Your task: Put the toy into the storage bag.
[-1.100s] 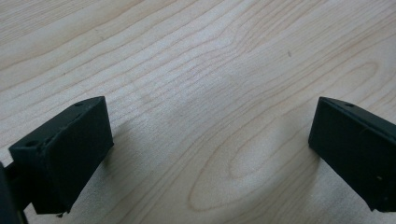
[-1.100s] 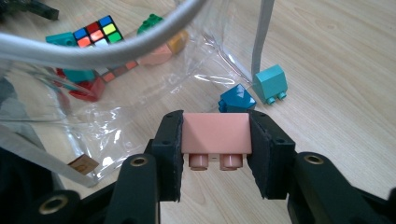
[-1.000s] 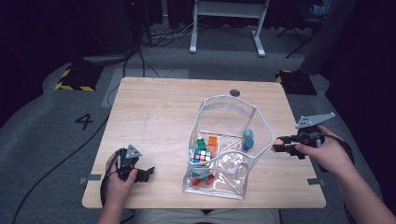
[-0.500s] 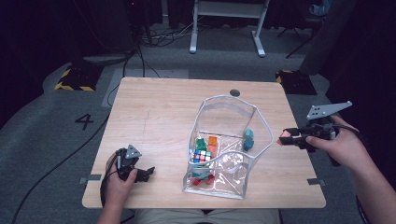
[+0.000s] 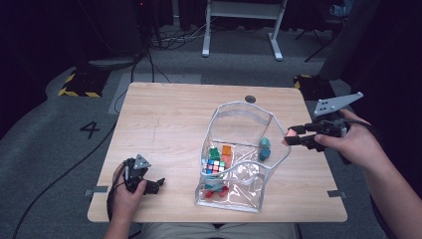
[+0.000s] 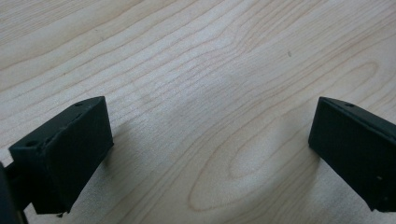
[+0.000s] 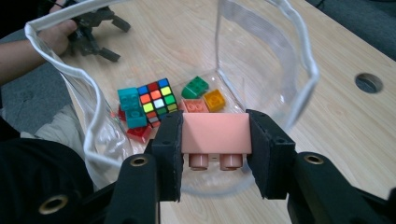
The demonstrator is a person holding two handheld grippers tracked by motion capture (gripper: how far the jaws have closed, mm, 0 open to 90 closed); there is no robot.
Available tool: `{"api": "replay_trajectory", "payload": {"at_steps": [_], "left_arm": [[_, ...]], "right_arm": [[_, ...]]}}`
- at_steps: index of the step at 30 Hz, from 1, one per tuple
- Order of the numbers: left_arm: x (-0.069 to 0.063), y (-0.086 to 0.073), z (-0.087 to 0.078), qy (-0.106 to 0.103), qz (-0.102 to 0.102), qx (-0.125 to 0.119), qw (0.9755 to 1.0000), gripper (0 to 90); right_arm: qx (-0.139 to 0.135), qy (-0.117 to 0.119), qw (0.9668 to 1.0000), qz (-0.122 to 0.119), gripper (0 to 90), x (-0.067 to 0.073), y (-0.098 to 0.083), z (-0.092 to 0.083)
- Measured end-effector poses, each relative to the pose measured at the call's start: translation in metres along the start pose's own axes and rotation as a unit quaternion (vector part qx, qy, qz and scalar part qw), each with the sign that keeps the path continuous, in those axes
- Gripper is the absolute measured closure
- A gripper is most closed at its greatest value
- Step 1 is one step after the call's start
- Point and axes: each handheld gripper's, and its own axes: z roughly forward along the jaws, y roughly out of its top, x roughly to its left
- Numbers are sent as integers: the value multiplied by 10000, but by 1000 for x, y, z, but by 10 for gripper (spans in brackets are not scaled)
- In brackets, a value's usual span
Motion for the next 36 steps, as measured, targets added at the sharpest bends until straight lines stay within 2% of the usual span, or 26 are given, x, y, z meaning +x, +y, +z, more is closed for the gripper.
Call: {"api": "replay_trajectory", "payload": {"at_steps": [3, 12, 14, 26, 36], "left_arm": [[0, 0, 0, -12, -5, 5, 10000, 0], [0, 0, 0, -9, -6, 10, 10000, 0], [0, 0, 0, -8, -8, 6, 10000, 0], [0, 0, 0, -14, -4, 4, 10000, 0], [0, 0, 0, -10, -6, 10, 10000, 0]], "right_arm": [[26, 138, 9999, -82, 592, 5, 11, 12], [149, 433, 9975, -538, 593, 21, 41, 45], [179, 500, 9963, -678, 592, 25, 48, 54], [386, 948, 9894, -1026, 593, 51, 75, 99], [528, 1175, 9834, -1280, 592, 71, 90, 124]]}}
